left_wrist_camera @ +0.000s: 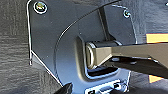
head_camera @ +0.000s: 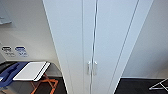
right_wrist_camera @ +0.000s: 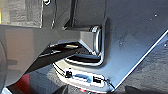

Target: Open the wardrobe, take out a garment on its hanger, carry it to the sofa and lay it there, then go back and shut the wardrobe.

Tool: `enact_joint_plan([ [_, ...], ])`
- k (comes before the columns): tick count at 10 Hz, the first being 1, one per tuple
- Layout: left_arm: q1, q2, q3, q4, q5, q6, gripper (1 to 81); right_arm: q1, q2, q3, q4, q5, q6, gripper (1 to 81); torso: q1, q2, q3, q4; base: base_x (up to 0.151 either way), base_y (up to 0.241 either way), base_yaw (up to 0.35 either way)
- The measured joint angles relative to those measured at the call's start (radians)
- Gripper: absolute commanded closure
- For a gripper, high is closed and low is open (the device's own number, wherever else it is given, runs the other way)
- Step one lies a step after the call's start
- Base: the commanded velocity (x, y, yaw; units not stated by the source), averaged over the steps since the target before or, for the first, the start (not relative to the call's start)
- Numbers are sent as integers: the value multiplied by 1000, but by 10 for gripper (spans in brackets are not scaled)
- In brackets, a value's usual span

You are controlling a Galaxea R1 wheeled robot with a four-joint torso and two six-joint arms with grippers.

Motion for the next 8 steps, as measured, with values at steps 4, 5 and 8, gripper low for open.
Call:
enact_joint_plan([
  [4,5,0,0,0,-3,0,10,-3,0,0,0,0,0,10,0,0,0,0,0,0,0],
  [5,10,0,0,0,-1,0,10,-7,-1,0,0,0,0,10,0,0,0,0,0,0,0],
  [8,7,-38,22,0,1,-3,10,4,-49,66,1,0,1,10,0,0,0,0,0,0,0],
])
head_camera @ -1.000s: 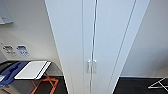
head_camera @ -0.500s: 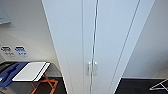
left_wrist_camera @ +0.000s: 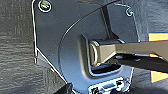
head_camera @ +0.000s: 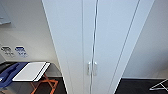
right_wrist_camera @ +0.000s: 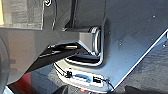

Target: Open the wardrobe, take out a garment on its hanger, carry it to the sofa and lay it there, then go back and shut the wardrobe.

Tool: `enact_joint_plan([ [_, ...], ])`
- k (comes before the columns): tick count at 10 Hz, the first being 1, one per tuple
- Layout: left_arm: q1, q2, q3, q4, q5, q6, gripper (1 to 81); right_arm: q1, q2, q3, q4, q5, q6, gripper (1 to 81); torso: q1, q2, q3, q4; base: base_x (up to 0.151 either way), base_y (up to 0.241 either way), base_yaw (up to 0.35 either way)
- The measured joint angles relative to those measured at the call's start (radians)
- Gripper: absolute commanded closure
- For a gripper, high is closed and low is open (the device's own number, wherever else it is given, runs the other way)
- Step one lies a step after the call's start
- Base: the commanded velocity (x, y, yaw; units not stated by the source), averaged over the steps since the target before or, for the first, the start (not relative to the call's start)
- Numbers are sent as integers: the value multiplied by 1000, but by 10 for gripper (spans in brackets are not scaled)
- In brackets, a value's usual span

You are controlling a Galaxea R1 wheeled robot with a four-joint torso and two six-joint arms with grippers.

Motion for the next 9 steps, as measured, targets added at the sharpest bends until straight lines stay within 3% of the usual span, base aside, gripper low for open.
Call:
enact_joint_plan([
  [3,-21,-87,101,0,0,-1,10,31,-114,192,0,-1,2,10,0,0,0,0,0,0,0],
  [9,-84,-298,435,0,5,0,10,124,-367,567,0,-8,3,10,0,0,0,0,0,0,0],
])
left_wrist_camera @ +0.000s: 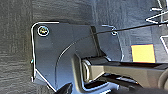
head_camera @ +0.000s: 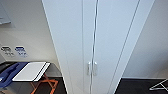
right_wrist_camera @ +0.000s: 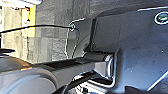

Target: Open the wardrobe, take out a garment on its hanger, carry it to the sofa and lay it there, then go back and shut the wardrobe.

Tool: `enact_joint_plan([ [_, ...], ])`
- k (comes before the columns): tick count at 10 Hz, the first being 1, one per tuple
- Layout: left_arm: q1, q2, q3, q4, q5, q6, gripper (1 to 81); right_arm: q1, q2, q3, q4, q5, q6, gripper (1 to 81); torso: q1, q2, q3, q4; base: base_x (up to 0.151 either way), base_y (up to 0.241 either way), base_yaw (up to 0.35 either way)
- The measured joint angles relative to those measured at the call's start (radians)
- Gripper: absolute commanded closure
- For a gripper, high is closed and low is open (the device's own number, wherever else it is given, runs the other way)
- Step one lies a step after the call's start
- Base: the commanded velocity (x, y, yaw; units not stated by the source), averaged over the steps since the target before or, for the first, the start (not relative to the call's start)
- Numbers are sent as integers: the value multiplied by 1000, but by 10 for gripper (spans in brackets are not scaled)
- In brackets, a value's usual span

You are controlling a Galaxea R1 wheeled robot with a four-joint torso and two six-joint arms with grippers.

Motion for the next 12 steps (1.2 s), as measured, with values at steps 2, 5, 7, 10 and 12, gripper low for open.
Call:
enact_joint_plan([
  [2,-39,-73,81,0,6,1,10,47,-70,87,0,1,0,10,0,0,0,0,0,0,0],
  [5,-113,-154,185,0,6,1,10,111,-164,250,-1,-3,0,10,0,0,-1,0,0,0,0],
  [7,-149,-220,271,1,11,3,10,182,-228,342,-3,-10,0,10,0,0,-1,0,0,0,0],
  [10,-224,-291,381,69,16,3,10,272,-312,476,-6,-17,0,10,1,1,-2,0,0,0,0],
  [12,-264,-316,423,116,25,4,10,354,-353,536,-8,-5,-2,10,1,1,-2,0,0,0,0],
])
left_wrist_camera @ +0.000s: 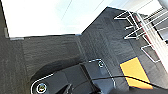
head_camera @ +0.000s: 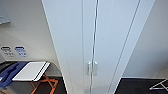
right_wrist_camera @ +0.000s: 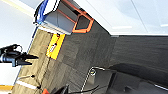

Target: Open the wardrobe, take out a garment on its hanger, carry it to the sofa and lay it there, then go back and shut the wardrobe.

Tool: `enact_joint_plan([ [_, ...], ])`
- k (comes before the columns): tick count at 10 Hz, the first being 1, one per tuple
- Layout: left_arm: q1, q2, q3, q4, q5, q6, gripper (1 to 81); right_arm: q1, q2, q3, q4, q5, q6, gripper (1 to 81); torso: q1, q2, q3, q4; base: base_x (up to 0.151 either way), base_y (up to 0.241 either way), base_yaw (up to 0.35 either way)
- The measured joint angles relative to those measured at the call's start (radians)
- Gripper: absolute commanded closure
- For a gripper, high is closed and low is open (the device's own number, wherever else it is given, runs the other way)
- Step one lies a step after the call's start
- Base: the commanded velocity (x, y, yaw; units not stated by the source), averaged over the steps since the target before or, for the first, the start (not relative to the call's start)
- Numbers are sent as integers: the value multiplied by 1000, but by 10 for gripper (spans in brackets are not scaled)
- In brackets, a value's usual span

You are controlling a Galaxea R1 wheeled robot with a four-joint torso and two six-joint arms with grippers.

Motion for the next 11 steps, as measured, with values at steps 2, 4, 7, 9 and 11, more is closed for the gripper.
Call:
enact_joint_plan([
  [2,-73,-25,31,17,1,0,10,51,-14,24,-1,10,0,10,0,0,0,0,0,0,0],
  [4,-135,-55,85,37,16,0,10,124,-29,51,-2,12,-2,10,0,1,0,0,0,0,0],
  [7,-235,-82,108,48,26,0,10,215,-32,67,-3,7,0,10,1,2,-1,0,0,0,0],
  [9,-309,-82,110,48,57,-2,10,283,-40,80,-2,4,2,10,2,2,-2,0,0,0,0],
  [11,-391,-74,110,47,99,-5,10,340,-42,85,-2,-15,14,10,2,2,-2,0,0,0,0],
])
